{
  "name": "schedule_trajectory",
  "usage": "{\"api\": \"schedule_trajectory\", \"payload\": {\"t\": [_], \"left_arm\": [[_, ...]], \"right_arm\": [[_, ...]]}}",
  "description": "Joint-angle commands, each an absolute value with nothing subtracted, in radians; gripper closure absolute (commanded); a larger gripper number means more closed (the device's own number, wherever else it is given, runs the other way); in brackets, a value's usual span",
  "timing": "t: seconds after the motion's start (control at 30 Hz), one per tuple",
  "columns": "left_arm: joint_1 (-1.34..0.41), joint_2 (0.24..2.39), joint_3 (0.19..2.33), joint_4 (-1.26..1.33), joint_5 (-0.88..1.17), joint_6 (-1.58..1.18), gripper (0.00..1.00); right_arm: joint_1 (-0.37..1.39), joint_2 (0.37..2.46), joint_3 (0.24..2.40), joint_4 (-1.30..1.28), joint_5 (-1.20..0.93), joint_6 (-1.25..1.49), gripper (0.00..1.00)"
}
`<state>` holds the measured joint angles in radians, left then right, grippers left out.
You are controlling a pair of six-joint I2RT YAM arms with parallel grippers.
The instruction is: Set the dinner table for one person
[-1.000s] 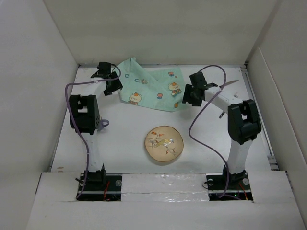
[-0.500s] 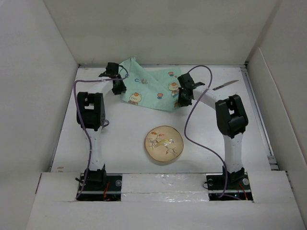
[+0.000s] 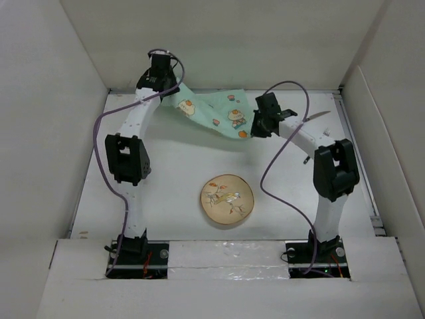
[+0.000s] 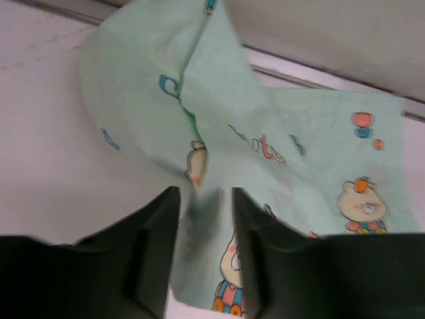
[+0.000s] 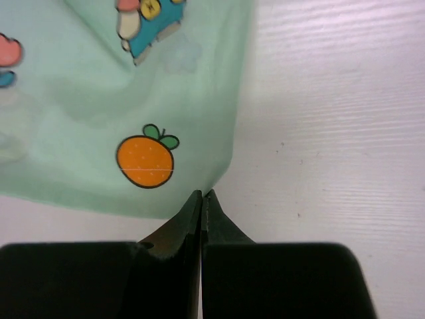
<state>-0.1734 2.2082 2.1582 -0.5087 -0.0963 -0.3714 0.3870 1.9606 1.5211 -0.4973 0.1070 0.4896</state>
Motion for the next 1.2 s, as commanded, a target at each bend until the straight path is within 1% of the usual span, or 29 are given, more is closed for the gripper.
{"api": "schedule_trajectory", "payload": {"t": [0.0, 0.07, 0.1, 0.13, 0.17, 0.2, 0.23, 0.27, 0.37, 0.5, 0.53, 0.6, 0.63, 0.67, 0.7, 0.73, 0.8, 0.87, 0.9, 0.97, 1.17], "left_arm": [[-0.282, 2.005, 2.185, -0.563, -0.238, -0.29, 0.57], [-0.305, 1.968, 2.09, -0.574, -0.267, -0.291, 0.23], [-0.305, 1.957, 2.057, -0.581, -0.276, -0.296, 0.19], [-0.305, 1.944, 1.964, -0.565, -0.291, -0.298, 0.15], [-0.305, 1.913, 1.874, -0.537, -0.328, -0.285, 0.13], [-0.305, 1.901, 1.873, -0.537, -0.353, -0.285, 0.13], [-0.305, 1.888, 1.802, -0.525, -0.368, -0.285, 0.11], [-0.287, 1.866, 1.763, -0.511, -0.371, -0.293, 0.01], [-0.238, 1.845, 1.628, -0.456, -0.297, -0.313, 0.01], [-0.184, 1.864, 1.525, -0.422, -0.155, -0.357, 0.02], [-0.184, 1.865, 1.505, -0.408, -0.155, -0.36, 0.1], [-0.184, 1.888, 1.511, -0.403, -0.181, -0.362, 0.52], [-0.184, 1.888, 1.511, -0.406, -0.181, -0.367, 0.53], [-0.184, 1.899, 1.522, -0.408, -0.217, -0.37, 0.63], [-0.184, 1.907, 1.526, -0.408, -0.228, -0.374, 0.69], [-0.172, 1.917, 1.541, -0.413, -0.232, -0.383, 0.68], [-0.155, 1.959, 1.552, -0.425, -0.235, -0.405, 0.59], [-0.137, 1.995, 1.563, -0.419, -0.226, -0.426, 0.52], [-0.124, 2.008, 1.569, -0.422, -0.225, -0.433, 0.52], [-0.124, 2.055, 1.614, -0.442, -0.235, -0.439, 0.47], [-0.104, 2.112, 1.672, -0.445, -0.281, -0.456, 0.46]], "right_arm": [[0.341, 1.83, 1.506, -0.428, 0.114, 0.474, 1.0], [0.328, 1.803, 1.467, -0.428, 0.106, 0.469, 1.0], [0.328, 1.783, 1.451, -0.434, 0.107, 0.471, 1.0], [0.316, 1.775, 1.433, -0.437, 0.113, 0.477, 1.0], [0.304, 1.755, 1.389, -0.437, 0.133, 0.489, 1.0], [0.304, 1.744, 1.361, -0.43, 0.136, 0.489, 1.0], [0.286, 1.734, 1.33, -0.417, 0.137, 0.501, 1.0], [0.275, 1.723, 1.303, -0.408, 0.133, 0.508, 1.0], [0.252, 1.701, 1.232, -0.379, 0.107, 0.511, 1.0], [0.252, 1.713, 1.233, -0.383, 0.103, 0.5, 1.0], [0.252, 1.723, 1.235, -0.383, 0.103, 0.497, 1.0], [0.252, 1.735, 1.246, -0.385, 0.095, 0.491, 1.0], [0.252, 1.735, 1.25, -0.385, 0.095, 0.489, 1.0], [0.252, 1.744, 1.256, -0.388, 0.097, 0.489, 1.0], [0.252, 1.746, 1.256, -0.391, 0.095, 0.489, 1.0], [0.252, 1.747, 1.256, -0.391, 0.092, 0.488, 1.0], [0.252, 1.74, 1.255, -0.382, 0.083, 0.486, 1.0], [0.252, 1.736, 1.25, -0.376, 0.072, 0.485, 1.0], [0.252, 1.736, 1.252, -0.376, 0.066, 0.483, 1.0], [0.252, 1.738, 1.253, -0.376, 0.064, 0.479, 1.0], [0.272, 1.738, 1.25, -0.367, 0.054, 0.474, 1.0]]}}
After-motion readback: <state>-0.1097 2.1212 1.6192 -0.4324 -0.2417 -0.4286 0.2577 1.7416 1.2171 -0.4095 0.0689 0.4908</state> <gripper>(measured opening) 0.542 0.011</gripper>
